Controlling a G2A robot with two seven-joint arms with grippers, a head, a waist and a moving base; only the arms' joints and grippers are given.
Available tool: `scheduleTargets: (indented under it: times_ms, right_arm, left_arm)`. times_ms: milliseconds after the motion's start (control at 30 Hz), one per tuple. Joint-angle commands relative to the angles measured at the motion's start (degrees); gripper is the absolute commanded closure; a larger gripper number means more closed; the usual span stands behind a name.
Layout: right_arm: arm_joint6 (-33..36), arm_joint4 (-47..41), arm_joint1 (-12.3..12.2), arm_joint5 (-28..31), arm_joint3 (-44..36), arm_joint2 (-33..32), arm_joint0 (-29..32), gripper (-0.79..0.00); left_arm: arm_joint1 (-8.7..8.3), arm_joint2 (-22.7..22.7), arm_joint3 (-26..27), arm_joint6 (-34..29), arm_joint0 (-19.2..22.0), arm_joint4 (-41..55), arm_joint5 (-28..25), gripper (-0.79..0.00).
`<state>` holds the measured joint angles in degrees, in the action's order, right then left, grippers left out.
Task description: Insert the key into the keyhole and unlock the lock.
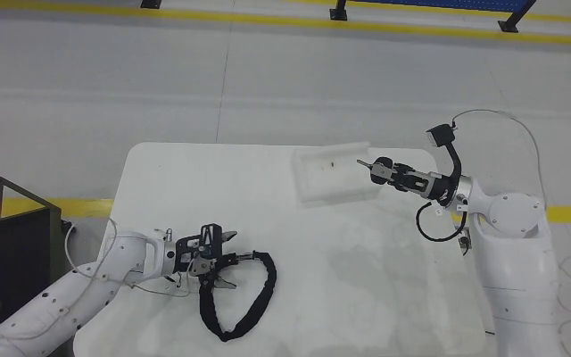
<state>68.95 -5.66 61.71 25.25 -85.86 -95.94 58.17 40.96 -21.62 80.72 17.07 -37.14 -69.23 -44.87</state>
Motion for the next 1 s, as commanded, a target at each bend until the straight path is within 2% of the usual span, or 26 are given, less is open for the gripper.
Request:
scheduleTargets:
  times_ms: [0, 133, 333, 633, 667, 700, 733, 800, 933, 967]
  right_arm:
    - [0.00, 0.00, 0.00, 0.00, 0.00, 0.00, 0.00, 0.000]
    - [0.00, 0.00, 0.00, 0.00, 0.00, 0.00, 0.00, 0.000]
    - [0.00, 0.00, 0.00, 0.00, 0.00, 0.00, 0.00, 0.000]
    - [0.00, 0.00, 0.00, 0.00, 0.00, 0.00, 0.00, 0.000]
    - [0.00, 0.00, 0.00, 0.00, 0.00, 0.00, 0.00, 0.000]
    - [0.00, 0.00, 0.00, 0.00, 0.00, 0.00, 0.00, 0.000]
    - [0.00, 0.00, 0.00, 0.00, 0.00, 0.00, 0.00, 0.000]
    - [0.00, 0.00, 0.00, 0.00, 0.00, 0.00, 0.00, 0.000]
    - [0.00, 0.00, 0.00, 0.00, 0.00, 0.00, 0.00, 0.000]
    - [0.00, 0.00, 0.00, 0.00, 0.00, 0.00, 0.00, 0.000]
  left_arm:
    - [-0.31, -0.44, 0.72, 0.34, -1.67, -0.96, 1.72, -0.785]
    - [-0.18, -1.44, 0.94, -0.21, -3.42, -0.67, 3.76, -0.785]
    - [0.96, -2.50, 0.91, -2.15, -3.87, -2.26, 5.92, -0.785]
    - [3.34, -3.28, -1.72, -2.87, -3.26, -4.39, 5.64, -0.785]
    - [3.65, -3.29, -2.15, -2.89, -3.22, -4.47, 5.52, -0.760]
    - [3.96, -3.29, -2.44, -2.85, -3.18, -4.56, 5.39, -0.640]
    - [4.26, -3.28, -2.69, -2.77, -3.16, -4.72, 5.30, -0.588]
    - [4.81, -3.24, -2.92, -2.86, -3.13, -5.50, 5.25, -0.388]
    - [5.63, -3.50, -3.68, -2.87, -3.26, -7.07, 5.73, -0.329]
    - [5.81, -3.63, -4.00, -2.77, -3.32, -7.25, 5.77, -0.292]
